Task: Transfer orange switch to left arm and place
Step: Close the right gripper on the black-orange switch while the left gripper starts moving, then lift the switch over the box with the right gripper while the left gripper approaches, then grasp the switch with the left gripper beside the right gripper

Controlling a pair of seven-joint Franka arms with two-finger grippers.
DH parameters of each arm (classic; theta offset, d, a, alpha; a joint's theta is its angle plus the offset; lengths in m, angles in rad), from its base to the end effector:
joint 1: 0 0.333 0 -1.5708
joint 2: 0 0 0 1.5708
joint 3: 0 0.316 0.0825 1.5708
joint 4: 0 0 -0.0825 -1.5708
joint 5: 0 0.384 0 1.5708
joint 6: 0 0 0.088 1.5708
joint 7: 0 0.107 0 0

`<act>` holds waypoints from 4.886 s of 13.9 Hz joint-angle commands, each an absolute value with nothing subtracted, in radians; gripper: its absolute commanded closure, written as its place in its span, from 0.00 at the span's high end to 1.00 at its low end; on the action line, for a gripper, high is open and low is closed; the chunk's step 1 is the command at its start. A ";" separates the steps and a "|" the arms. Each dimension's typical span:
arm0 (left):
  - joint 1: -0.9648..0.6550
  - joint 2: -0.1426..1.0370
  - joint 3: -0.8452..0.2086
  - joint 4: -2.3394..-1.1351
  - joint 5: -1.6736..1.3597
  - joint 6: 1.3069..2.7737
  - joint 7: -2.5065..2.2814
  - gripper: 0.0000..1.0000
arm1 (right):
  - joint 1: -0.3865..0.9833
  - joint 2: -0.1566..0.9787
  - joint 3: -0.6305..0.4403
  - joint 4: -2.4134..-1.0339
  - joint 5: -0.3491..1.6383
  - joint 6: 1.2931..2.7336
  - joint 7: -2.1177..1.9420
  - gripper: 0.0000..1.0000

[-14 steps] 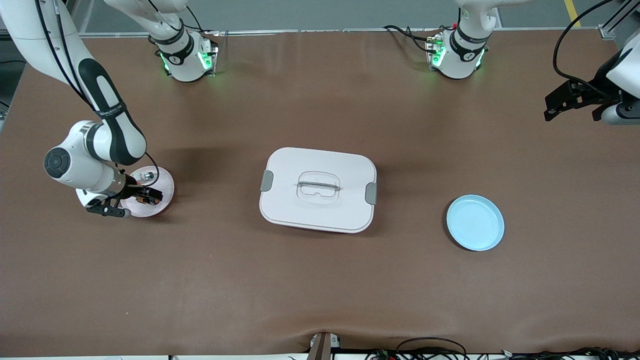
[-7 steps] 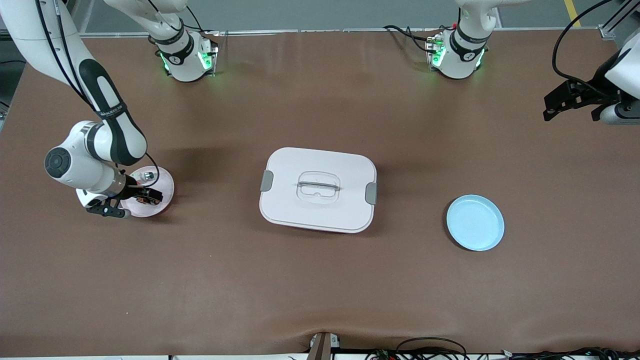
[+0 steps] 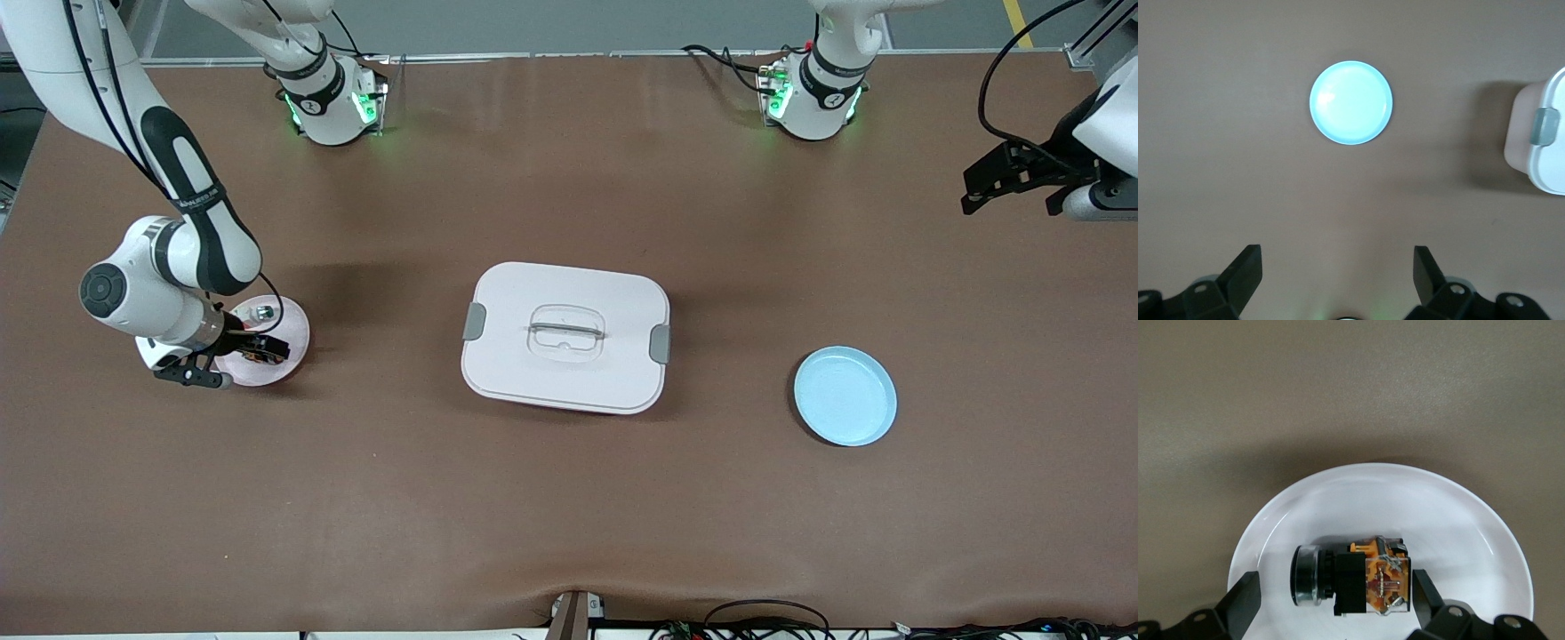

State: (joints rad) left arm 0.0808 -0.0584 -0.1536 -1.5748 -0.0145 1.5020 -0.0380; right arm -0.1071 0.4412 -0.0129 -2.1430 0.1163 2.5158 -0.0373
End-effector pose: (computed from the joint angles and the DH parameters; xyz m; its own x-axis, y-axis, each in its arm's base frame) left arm 0.5278 -0.0428 0.6479 0.9993 -0.0354 -0.0153 -0.0353 -0.9994 0.0050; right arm 0.5589 -0.0685 0.1885 0.9822 -0.1749 -0.0686 -0.1790 -0.9821 -0.0585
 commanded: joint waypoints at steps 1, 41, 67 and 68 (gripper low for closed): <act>0.084 -0.051 -0.156 -1.562 -0.040 1.489 -0.034 1.00 | -0.107 0.463 -0.012 -2.123 0.133 2.520 -0.040 1.00; 0.071 0.018 -0.426 -1.657 -0.612 1.785 -0.319 1.00 | 0.380 0.362 -0.002 -1.459 0.695 1.819 1.184 0.00; -0.103 0.330 -0.591 -1.697 -0.836 2.447 -0.236 0.70 | 0.537 0.498 -0.002 -1.336 0.804 2.062 1.721 0.00; -0.101 0.330 -0.591 -1.701 -0.836 2.445 -0.209 0.68 | 0.538 0.502 -0.002 -1.335 0.816 2.062 1.726 0.00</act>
